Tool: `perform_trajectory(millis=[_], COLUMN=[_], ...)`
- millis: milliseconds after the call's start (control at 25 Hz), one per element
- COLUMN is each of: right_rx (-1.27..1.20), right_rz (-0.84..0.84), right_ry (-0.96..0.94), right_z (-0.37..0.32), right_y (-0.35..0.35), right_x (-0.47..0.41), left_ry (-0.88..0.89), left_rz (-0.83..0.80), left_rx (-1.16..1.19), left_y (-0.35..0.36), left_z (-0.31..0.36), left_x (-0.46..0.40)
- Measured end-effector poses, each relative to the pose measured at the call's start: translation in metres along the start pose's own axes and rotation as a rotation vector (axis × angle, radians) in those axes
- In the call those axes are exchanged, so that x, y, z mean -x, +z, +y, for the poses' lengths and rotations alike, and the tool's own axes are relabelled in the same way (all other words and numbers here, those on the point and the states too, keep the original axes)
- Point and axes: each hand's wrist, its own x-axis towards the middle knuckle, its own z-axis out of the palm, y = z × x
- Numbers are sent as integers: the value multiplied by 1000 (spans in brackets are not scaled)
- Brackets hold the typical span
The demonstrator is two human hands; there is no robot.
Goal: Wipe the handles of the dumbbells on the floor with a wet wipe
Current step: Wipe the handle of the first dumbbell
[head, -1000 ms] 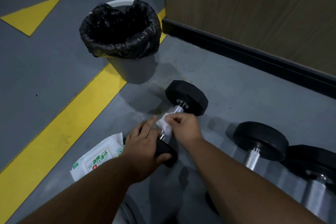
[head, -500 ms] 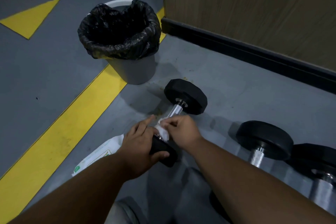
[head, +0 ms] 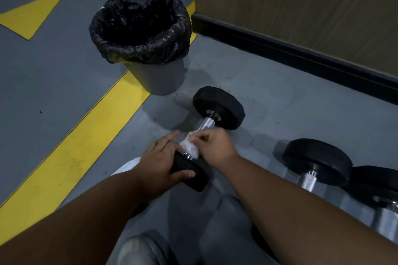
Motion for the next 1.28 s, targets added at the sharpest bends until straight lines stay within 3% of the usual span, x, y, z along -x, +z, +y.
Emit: perform_trajectory(millis=[160, 400, 560, 680, 800, 920, 1000, 1120, 1280], right_rx=[-64, -5, -34, -102, -106, 85, 184, 83, -58], right_rz=[230, -71, 195, 301, 130, -19, 58, 218, -22], right_ry=[83, 25, 61, 94, 111, 25, 36, 102, 103], right_z=[-9, 0, -4, -4, -1, -4, -10, -10, 0], right_y=[-15, 20, -8, 2, 27, 23, 5, -5, 23], right_x=[-25, 6, -26, -22, 3, -1, -18, -24, 16], left_ry=[14, -19, -55, -79, -121, -196, -208, -200, -187], left_rz=[-55, -114, -178, -253, -231, -148, -140, -103, -104], left_rx=[26, 177, 186, 24, -88, -69, -66, -69, -63], left_y=[-7, -17, -23, -26, -15, -8, -8, -6, -9], left_z=[-2, -12, -8, 4, 21, 21, 23, 27, 26], left_x=[-1, -4, -2, -12, -16, -14, -12, -9, -8])
